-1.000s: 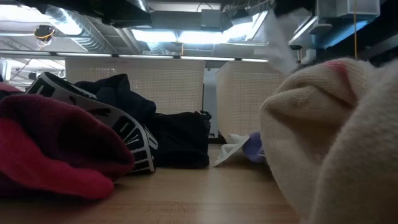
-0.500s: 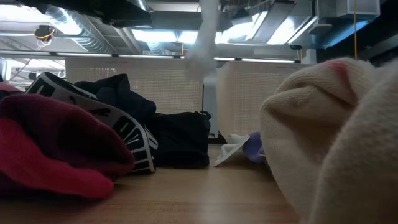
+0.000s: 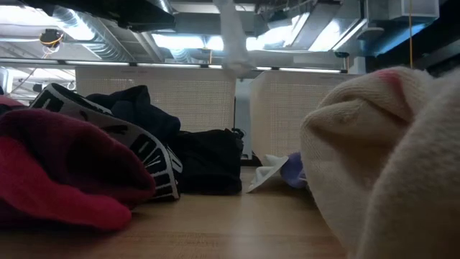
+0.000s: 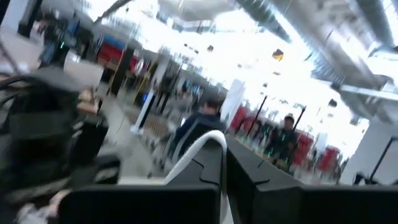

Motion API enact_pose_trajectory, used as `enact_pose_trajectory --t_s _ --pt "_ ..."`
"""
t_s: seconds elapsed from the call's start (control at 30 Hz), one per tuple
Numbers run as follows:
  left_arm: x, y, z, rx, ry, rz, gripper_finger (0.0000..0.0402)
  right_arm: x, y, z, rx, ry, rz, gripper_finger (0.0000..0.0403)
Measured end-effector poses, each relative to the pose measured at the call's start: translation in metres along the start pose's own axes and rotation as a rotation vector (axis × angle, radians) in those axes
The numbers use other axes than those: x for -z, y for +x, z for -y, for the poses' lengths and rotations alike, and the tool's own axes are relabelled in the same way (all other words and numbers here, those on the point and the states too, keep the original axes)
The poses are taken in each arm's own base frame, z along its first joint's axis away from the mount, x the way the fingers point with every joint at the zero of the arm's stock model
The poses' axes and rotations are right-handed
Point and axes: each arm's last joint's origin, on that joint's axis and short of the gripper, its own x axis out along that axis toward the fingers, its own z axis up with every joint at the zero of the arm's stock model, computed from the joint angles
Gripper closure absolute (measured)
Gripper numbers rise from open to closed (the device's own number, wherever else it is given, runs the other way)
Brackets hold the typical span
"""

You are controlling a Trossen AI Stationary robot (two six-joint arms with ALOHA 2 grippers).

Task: Sort clothes
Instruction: Put the right white sock into the left white laundry bin

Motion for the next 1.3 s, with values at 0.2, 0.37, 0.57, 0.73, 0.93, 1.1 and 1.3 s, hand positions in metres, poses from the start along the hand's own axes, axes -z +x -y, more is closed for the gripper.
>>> enact_pose_trajectory --t_s 0.2,0.37,0.57,0.73,0.93,1.1,1.3 --pt "0.0 0.0 0.0 0.0 0.001 0.0 0.0208 0.029 0.023 0.022 0.07 -0.006 0.152 0.0391" --pt "0.0 0.0 0.0 0.0 0.009 0.0 0.0208 0.062 0.038 0.039 0.1 -0.044 0.15 0.0391" --pt "0.0 0.0 0.0 0.0 0.011 0.0 0.0208 0.082 0.06 0.047 0.085 -0.025 0.153 0.0391" --pt "0.0 0.0 0.0 0.0 0.011 0.001 0.0208 0.097 0.078 0.047 0.115 -0.038 0.039 0.0391" --pt "0.0 0.0 0.0 0.0 0.013 0.0 0.0208 0.089 0.095 0.06 0.209 -0.16 0.022 0.0391" --pt "0.0 0.0 0.0 0.0 0.019 0.0 0.0208 0.056 0.103 0.075 0.263 -0.104 0.093 0.0391" --pt "0.0 0.0 0.0 0.002 0.018 -0.005 0.0208 0.071 0.107 0.067 0.16 -0.056 -0.082 0.0391"
